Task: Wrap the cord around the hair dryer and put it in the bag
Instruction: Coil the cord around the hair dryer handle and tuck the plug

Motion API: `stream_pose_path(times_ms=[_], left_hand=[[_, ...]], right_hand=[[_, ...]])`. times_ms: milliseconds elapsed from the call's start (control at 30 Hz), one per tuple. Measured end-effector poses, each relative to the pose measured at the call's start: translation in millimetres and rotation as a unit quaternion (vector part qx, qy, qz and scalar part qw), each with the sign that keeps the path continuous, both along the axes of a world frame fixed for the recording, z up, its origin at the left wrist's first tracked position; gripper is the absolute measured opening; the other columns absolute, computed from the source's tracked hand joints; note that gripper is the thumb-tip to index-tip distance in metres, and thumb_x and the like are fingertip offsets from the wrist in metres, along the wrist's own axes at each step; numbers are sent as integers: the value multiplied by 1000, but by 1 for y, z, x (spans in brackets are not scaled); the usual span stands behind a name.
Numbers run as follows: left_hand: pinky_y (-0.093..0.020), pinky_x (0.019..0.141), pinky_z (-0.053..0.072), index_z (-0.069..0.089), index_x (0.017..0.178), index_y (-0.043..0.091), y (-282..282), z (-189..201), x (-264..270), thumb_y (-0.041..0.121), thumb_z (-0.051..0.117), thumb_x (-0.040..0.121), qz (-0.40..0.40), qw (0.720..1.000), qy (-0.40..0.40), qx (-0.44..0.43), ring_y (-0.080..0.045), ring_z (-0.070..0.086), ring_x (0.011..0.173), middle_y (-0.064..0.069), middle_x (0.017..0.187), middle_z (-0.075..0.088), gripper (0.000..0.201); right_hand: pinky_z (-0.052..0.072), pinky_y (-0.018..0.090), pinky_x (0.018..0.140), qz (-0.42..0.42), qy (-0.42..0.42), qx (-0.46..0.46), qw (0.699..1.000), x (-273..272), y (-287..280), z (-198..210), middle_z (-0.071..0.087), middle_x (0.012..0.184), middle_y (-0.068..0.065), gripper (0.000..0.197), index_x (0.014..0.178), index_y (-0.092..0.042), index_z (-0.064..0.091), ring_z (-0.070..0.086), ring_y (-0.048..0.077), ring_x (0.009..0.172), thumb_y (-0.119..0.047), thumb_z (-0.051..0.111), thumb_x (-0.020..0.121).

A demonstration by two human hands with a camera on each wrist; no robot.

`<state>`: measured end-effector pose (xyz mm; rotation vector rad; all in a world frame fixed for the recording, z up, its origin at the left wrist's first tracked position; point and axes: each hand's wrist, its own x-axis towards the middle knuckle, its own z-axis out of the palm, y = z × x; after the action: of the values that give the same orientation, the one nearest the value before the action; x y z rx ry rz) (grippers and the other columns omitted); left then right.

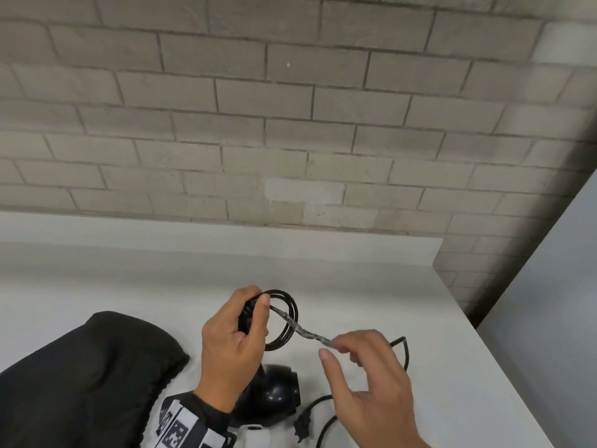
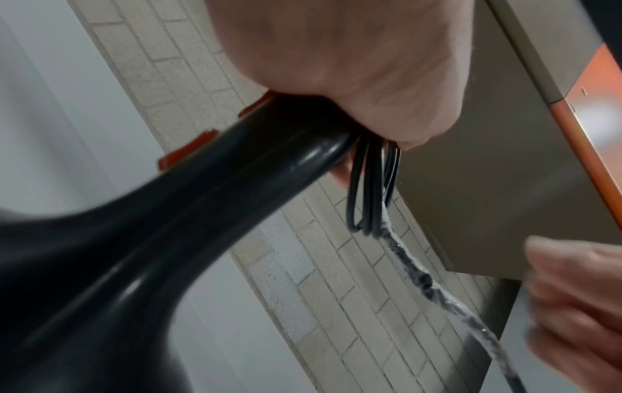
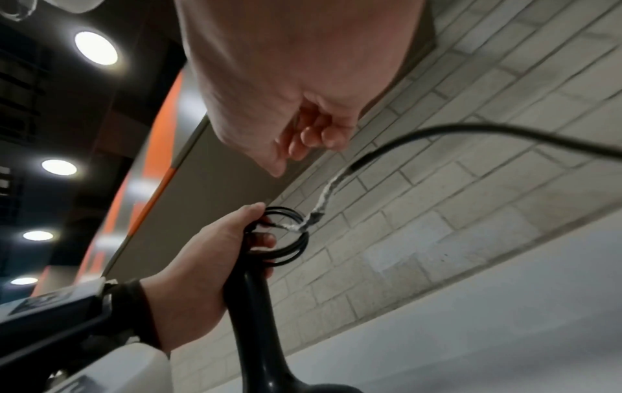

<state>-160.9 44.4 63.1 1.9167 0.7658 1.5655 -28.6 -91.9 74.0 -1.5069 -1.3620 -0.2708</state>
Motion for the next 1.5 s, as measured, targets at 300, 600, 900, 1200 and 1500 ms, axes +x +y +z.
stream_pose_path(times_ms=[300,600,900,1200,1500], left_hand=[[-34,52,48,56,98,39,4,1,-5,49,45,95,15,1000,11,10,-16,59,54,5,68,59,15],[-29,51,47,58,99,29,4,0,-8,61,29,100,-46,998,15,36,-8,55,56,16,66,54,43],[-17,49,38,55,79,22,-11,2,-4,59,53,93,-95,991,1,99,-3,43,53,13,64,47,40],[-29,43,42,56,83,28,-12,-2,-8,55,45,99,-59,993,-33,95,-9,51,46,9,56,54,33],[-12,60,50,66,107,25,-8,4,-6,55,45,99,-21,998,-52,19,-4,66,61,13,78,70,37]], right_hand=[[38,16,41,29,-165,-280,945,-15,15,34,55,81,-13,11,88,-30,61,52,7,46,-33,50,86],[47,23,74,223,-190,-259,920,7,28,110,55,92,-16,19,102,-30,59,52,3,87,-42,44,97],[51,22,77,279,108,-215,930,9,69,99,69,84,-6,12,95,-16,70,63,8,79,-24,61,95],[51,39,68,205,296,-219,907,0,61,47,72,80,-5,17,85,-21,71,58,20,66,-34,64,93],[56,38,84,246,234,-301,891,2,39,31,71,101,-4,29,101,-29,69,67,23,88,-32,81,75]])
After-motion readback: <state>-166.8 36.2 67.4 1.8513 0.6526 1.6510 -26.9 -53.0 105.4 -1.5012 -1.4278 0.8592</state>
